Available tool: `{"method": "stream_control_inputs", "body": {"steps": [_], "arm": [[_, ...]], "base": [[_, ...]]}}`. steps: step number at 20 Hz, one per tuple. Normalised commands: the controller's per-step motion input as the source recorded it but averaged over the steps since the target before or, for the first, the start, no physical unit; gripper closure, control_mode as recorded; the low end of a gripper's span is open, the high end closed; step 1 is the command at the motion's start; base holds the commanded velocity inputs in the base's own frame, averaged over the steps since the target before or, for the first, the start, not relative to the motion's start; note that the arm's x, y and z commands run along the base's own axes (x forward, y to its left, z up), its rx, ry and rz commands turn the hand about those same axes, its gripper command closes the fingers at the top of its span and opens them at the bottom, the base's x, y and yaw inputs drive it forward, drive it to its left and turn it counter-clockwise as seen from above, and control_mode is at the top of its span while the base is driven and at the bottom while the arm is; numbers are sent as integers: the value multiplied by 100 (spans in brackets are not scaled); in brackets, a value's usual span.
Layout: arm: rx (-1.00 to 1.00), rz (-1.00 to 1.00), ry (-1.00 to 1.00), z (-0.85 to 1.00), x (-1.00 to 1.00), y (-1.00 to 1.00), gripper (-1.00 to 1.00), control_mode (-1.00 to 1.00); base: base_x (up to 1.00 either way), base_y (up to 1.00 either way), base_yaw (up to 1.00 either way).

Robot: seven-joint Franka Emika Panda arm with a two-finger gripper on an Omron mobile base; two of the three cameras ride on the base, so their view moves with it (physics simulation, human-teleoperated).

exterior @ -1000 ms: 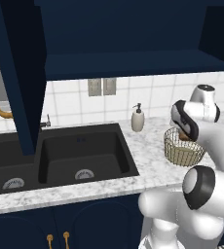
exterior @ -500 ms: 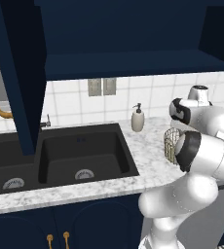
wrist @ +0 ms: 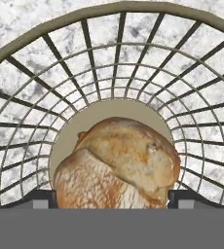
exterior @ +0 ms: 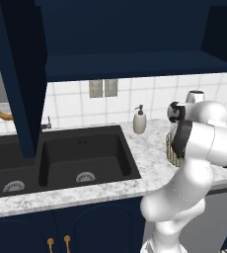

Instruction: Open the cabinet, pick up the bread from the cabinet and place it in the basket. Then move the basket to the dining counter.

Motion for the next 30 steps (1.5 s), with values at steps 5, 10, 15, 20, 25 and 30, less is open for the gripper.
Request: {"method": "stream_control_inputs", "body": {"steps": [5, 10, 15, 20, 25, 30], "arm": [[0, 3, -2, -45, 17, -3, 100, -100], [0, 1, -6, -23, 29, 0, -100, -100], [0, 0, -3, 0, -7, 0, -100, -100], [0, 0, -10, 9, -30, 0, -100, -100], [0, 0, -14, 19, -30, 0, -100, -100], [-2, 0, -5, 66, -39, 18, -100, -100]], "base": [[0, 0, 0], [0, 0, 0], [0, 0, 0], [0, 0, 0], [0, 0, 0], [0, 0, 0]]}}
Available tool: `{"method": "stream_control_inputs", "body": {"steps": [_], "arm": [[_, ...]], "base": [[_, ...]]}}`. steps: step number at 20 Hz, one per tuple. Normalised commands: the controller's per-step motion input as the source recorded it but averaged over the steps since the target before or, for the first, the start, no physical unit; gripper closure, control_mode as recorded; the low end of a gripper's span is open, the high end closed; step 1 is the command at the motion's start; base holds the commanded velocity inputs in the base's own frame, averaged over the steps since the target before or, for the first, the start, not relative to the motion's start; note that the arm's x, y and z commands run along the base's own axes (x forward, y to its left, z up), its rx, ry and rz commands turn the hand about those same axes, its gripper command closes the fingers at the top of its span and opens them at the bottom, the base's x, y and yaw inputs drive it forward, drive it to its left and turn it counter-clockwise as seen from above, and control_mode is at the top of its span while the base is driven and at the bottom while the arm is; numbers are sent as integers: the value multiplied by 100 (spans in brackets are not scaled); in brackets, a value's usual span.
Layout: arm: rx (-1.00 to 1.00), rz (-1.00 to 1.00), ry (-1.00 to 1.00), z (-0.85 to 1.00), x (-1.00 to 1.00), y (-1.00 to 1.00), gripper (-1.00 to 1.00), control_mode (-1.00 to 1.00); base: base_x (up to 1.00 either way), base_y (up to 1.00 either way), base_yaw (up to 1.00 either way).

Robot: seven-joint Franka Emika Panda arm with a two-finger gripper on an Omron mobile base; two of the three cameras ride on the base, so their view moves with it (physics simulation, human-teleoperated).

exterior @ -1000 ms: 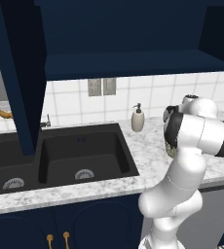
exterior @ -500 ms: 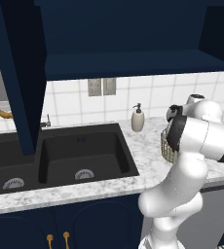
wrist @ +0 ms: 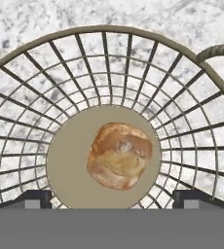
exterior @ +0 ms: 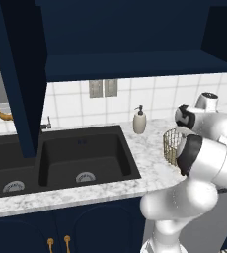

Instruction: Open the cabinet, pick up the bread from the cabinet and place it in the basket. Then move the basket to the dining counter.

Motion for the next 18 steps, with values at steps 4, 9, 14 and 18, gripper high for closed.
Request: {"method": "stream_control_inputs", "body": {"steps": [4, 9, 14, 18], "arm": [[-8, -1, -2, 70, -43, 38, -100, -100], [-4, -14, 2, 37, -72, 2, -100, -100], [0, -36, 0, 0, -59, -1, -100, -100], [5, -30, 0, 1, -18, 0, -100, -100]], "base": [[0, 0, 0], [0, 0, 0], [0, 0, 0], [0, 0, 0]]}}
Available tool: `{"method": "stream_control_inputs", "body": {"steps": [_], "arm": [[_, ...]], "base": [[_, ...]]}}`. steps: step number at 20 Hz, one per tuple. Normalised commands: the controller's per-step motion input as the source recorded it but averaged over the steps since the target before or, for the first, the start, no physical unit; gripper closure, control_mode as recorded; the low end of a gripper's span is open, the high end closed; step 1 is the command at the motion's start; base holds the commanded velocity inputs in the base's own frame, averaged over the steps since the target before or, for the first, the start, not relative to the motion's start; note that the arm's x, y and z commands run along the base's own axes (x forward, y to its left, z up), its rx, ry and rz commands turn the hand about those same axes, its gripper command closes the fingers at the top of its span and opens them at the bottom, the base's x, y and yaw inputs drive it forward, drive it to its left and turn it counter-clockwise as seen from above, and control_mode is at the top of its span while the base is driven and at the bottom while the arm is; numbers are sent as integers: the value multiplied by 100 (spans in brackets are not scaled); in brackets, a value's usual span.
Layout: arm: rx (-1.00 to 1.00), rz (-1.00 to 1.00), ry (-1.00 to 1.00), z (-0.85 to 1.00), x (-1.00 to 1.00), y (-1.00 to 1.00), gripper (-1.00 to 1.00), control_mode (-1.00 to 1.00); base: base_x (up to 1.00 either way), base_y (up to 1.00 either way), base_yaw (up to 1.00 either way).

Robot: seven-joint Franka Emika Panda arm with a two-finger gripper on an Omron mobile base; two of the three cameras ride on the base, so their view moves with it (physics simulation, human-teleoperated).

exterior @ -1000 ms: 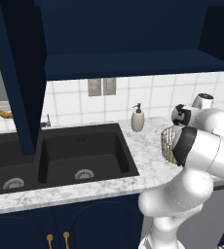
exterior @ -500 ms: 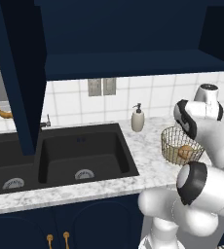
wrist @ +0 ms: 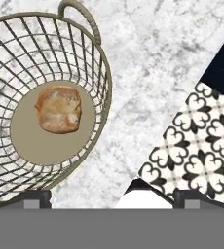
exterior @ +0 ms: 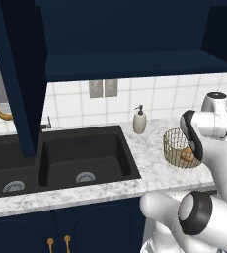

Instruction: Open the cabinet, pick up the bread from the cabinet and place it in the basket. Then move the basket to the dining counter.

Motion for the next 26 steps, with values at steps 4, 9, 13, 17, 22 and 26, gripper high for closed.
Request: {"method": "stream_control_inputs", "body": {"steps": [4, 9, 13, 17, 22, 26], "arm": [[15, -21, 0, 0, -3, 0, -100, -100], [6, -2, 0, -2, 3, -2, -100, -100], [0, 0, -6, -16, 13, 0, -100, -100], [0, 0, -9, -31, 27, 0, -100, -100], [2, 0, 0, -32, 39, 0, -100, -100], [1, 0, 0, -20, 39, 0, -100, -100]], "base": [[0, 0, 0], [0, 0, 0], [0, 0, 0], [0, 0, 0], [0, 0, 0], [0, 0, 0]]}}
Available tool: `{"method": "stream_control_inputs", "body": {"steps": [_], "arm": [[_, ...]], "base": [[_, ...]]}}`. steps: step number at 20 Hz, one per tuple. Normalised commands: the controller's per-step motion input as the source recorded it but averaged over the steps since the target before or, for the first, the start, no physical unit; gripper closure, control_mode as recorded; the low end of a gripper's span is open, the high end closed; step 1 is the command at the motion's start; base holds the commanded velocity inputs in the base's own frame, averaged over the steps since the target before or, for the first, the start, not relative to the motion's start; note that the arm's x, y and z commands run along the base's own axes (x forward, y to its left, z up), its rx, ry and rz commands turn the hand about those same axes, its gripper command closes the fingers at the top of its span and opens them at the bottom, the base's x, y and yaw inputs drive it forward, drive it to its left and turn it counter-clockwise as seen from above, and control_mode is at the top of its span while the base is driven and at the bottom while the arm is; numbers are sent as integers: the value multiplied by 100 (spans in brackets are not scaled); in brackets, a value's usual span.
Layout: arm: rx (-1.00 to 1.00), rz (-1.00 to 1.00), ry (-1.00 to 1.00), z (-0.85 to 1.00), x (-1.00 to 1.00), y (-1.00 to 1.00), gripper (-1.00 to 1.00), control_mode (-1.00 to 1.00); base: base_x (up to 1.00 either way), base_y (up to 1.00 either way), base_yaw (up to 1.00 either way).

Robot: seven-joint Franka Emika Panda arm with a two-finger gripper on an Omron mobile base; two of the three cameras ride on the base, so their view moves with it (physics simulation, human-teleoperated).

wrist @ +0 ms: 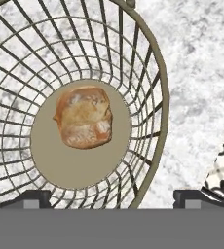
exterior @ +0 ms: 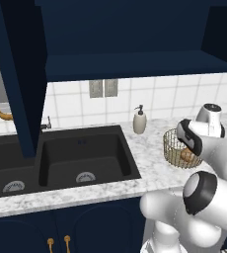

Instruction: Open the cabinet, pick up the bread from the cabinet and place it in the basket. Then move the basket to the dining counter.

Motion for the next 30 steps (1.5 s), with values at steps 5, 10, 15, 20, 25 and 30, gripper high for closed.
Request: {"method": "stream_control_inputs", "body": {"steps": [5, 10, 15, 20, 25, 30], "arm": [[1, 0, 0, -5, 4, -8, -100, -100], [3, 0, 2, -27, 2, -11, -100, -100], [1, 0, 0, -39, 21, -4, -100, -100], [0, 0, 1, -34, 16, 3, 100, -100], [0, 0, 0, -43, 0, 10, 100, -100], [-4, 0, 1, -49, 7, 24, 100, -100]], "base": [[0, 0, 0], [0, 0, 0], [0, 0, 0], [0, 0, 0], [0, 0, 0], [0, 0, 0]]}}
